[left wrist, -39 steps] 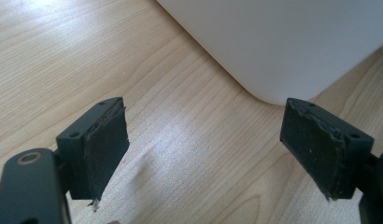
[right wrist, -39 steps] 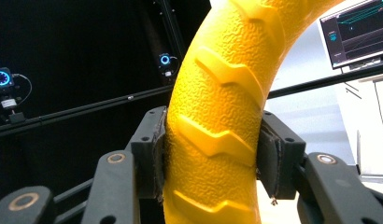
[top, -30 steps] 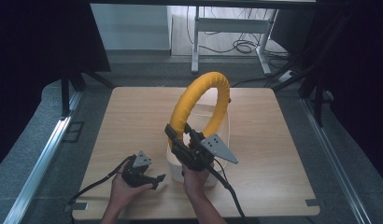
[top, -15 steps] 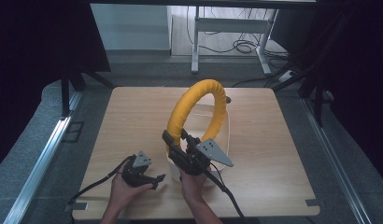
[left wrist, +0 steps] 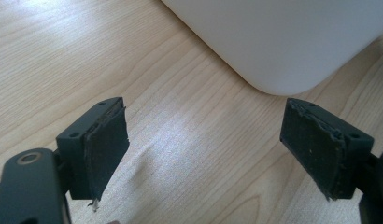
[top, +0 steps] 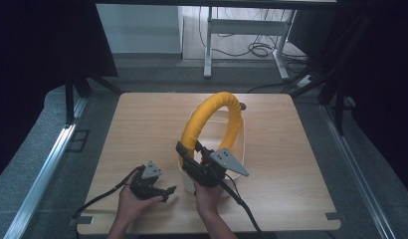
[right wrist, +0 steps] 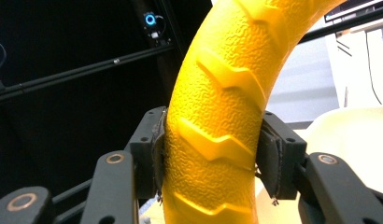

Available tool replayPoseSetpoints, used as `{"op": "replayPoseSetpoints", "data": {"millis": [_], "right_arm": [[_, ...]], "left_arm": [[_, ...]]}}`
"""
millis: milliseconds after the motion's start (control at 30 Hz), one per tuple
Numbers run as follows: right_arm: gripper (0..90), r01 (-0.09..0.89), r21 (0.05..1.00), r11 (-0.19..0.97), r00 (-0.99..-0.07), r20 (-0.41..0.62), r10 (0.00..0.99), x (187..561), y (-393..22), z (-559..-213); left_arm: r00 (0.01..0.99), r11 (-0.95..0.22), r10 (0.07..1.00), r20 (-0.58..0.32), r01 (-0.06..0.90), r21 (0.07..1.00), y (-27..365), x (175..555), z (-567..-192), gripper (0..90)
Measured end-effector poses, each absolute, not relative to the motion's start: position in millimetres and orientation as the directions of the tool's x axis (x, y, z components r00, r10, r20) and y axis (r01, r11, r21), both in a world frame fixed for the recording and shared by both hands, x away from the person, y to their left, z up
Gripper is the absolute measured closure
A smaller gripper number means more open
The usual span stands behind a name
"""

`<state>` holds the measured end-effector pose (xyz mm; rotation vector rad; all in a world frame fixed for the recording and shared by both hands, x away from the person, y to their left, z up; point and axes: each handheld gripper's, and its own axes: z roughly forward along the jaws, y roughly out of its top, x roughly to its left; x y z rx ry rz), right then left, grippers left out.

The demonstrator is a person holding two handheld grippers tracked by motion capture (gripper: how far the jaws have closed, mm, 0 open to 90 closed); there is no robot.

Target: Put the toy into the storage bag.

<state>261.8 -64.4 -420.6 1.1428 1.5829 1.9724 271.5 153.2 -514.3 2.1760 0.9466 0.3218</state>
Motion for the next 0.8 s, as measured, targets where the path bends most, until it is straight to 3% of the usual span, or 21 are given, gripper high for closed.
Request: {"op": "replayPoseSetpoints", "data": {"millis": [600, 800], "right_arm": [[47.0, 0.25, 0.931, -0.267, -0.589, 0.365, 0.721, 262.7, -68.7, -420.1], [38.1, 0.221, 0.937, -0.27, -0.593, 0.349, 0.726, 260.7, -71.1, -418.0]], "left_arm": [[0.7, -0.466, 0.712, -0.059, 0.534, 0.705, 152.4, 271.8, -515.6, 15.4], [0.7, -0.466, 0.712, -0.06, 0.534, 0.705, 152.3, 271.9, -515.6, 15.4]]}}
